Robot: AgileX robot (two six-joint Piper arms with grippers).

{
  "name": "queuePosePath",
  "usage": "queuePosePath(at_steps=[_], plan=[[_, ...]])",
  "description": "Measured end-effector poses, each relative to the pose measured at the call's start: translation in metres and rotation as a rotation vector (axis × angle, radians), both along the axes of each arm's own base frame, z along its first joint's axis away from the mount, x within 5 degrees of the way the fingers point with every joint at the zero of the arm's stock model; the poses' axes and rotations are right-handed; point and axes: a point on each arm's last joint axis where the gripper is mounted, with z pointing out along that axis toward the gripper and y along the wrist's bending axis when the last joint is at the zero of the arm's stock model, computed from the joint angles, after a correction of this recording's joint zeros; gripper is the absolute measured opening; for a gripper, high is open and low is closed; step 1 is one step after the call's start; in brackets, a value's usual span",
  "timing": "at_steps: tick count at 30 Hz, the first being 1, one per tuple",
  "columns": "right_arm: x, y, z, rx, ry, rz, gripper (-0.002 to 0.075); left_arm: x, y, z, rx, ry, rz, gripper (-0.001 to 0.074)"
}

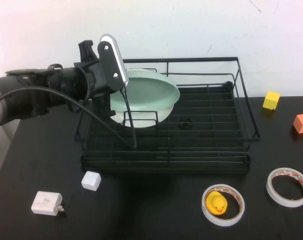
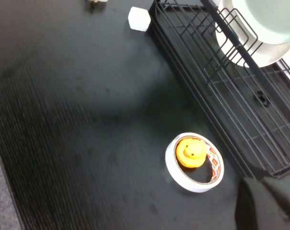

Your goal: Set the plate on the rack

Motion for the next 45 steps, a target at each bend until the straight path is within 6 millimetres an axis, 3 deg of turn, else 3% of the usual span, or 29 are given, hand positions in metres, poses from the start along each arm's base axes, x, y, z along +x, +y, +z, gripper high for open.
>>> queuePosePath(at_steps=[9,11,17,20,23,26,29,35,38,42,45], plan=[[0.000,0.000,0.000,0.000,0.000,0.000,0.0000,0.003,-0.001,-0.010,-0.016,0.038,0.007,0.0107],[0.000,0.000,0.000,0.000,0.000,0.000,0.0000,0.003,0.000,-0.010,-0.022,0.046,0.023,0.0172],[0.000,0.000,0.000,-0.002,-0.001,0.000,0.0000,0.004,0.001,-0.010,-0.024,0.052,0.039,0.0484],[0.000,0.000,0.000,-0.002,-0.001,0.000,0.0000,0.004,0.001,-0.010,-0.038,0.062,0.046,0.0535],[0.000,0.000,0.000,-0.002,-0.001,0.000,0.0000,0.004,0.001,-0.011,-0.037,0.064,0.055,0.0539],[0.000,0.000,0.000,-0.003,-0.001,0.000,0.0000,0.004,0.003,-0.008,-0.036,0.063,0.077,0.0517],[0.000,0.000,0.000,-0.003,-0.001,0.000,0.0000,0.000,0.006,0.008,-0.078,0.051,0.107,0.0441],[0.000,0.000,0.000,-0.003,-0.001,0.000,0.0000,-0.028,0.014,0.075,-0.241,-0.024,0.162,0.0145],[0.000,0.000,0.000,-0.002,-0.003,-0.001,0.0000,-0.050,0.023,0.112,-0.391,-0.032,0.220,0.0040],[0.001,0.000,0.001,0.005,-0.015,-0.008,0.0000,-0.091,0.040,0.157,-0.676,-0.001,0.330,0.0008],[0.002,0.000,0.002,0.013,-0.030,-0.015,0.0000,-0.126,0.052,0.175,-0.821,0.009,0.362,0.0003]])
